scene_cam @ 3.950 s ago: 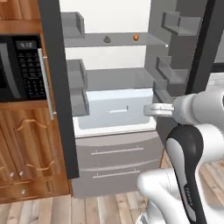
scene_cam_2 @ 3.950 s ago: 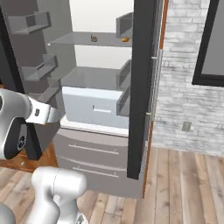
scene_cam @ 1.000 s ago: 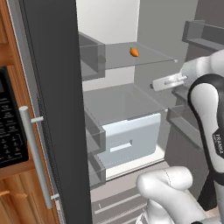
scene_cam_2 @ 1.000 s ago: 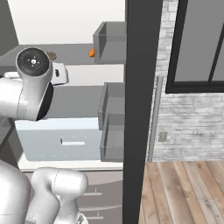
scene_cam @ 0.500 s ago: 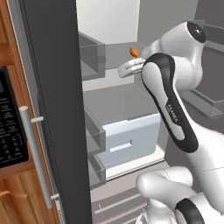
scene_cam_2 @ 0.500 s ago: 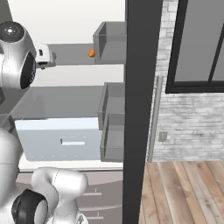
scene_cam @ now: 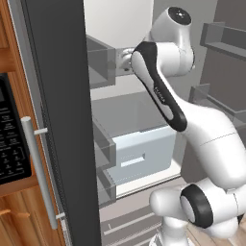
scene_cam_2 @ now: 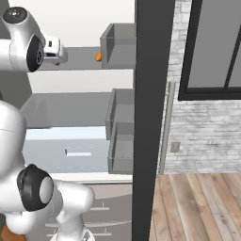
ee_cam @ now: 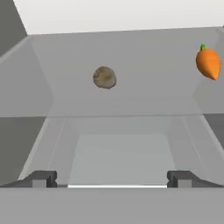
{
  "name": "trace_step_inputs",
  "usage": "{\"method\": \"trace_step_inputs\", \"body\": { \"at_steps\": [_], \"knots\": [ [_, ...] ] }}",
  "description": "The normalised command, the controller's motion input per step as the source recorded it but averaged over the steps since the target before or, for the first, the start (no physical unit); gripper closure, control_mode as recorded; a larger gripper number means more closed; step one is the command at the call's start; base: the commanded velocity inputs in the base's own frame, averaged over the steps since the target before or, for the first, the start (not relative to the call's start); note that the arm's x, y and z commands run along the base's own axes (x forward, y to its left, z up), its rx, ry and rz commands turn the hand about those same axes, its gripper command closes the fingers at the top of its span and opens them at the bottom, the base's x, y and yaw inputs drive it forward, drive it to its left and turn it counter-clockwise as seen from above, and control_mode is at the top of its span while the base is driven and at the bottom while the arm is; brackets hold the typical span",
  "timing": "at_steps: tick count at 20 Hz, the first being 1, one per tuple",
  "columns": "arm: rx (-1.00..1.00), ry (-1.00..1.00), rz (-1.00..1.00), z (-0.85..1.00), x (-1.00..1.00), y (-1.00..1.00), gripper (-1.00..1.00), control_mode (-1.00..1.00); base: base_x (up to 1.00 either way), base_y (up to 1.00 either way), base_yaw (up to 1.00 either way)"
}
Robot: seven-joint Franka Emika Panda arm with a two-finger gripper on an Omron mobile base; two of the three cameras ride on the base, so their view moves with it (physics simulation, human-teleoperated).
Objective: Retrieve the bottle and the shaker from the cabinet and place them next to the mixing bowl on the counter. Then add garlic from the fridge to the mixing bowl.
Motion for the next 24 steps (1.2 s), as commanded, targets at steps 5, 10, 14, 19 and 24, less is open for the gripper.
{"method": "trace_step_inputs", "body": {
  "at_steps": [5, 10, 14, 19, 24],
  "knots": [
    [0.00, -0.08, -0.12, -0.19, 0.64, 0.28, -1.00, -1.00, 0.00, 0.00, 0.00],
    [0.01, 0.02, 0.00, -0.09, 0.41, 0.17, -1.00, -1.00, 0.00, 0.00, 0.00],
    [0.02, 0.09, 0.05, 0.00, 0.28, 0.05, -1.00, -1.00, 0.00, 0.00, 0.00],
    [0.02, 0.13, 0.06, 0.00, 0.36, 0.00, -1.00, -1.00, 0.00, 0.00, 0.00],
    [0.00, 0.03, 0.02, -0.02, 0.43, 0.02, -1.00, -1.00, 0.00, 0.00, 0.00]
  ]
}}
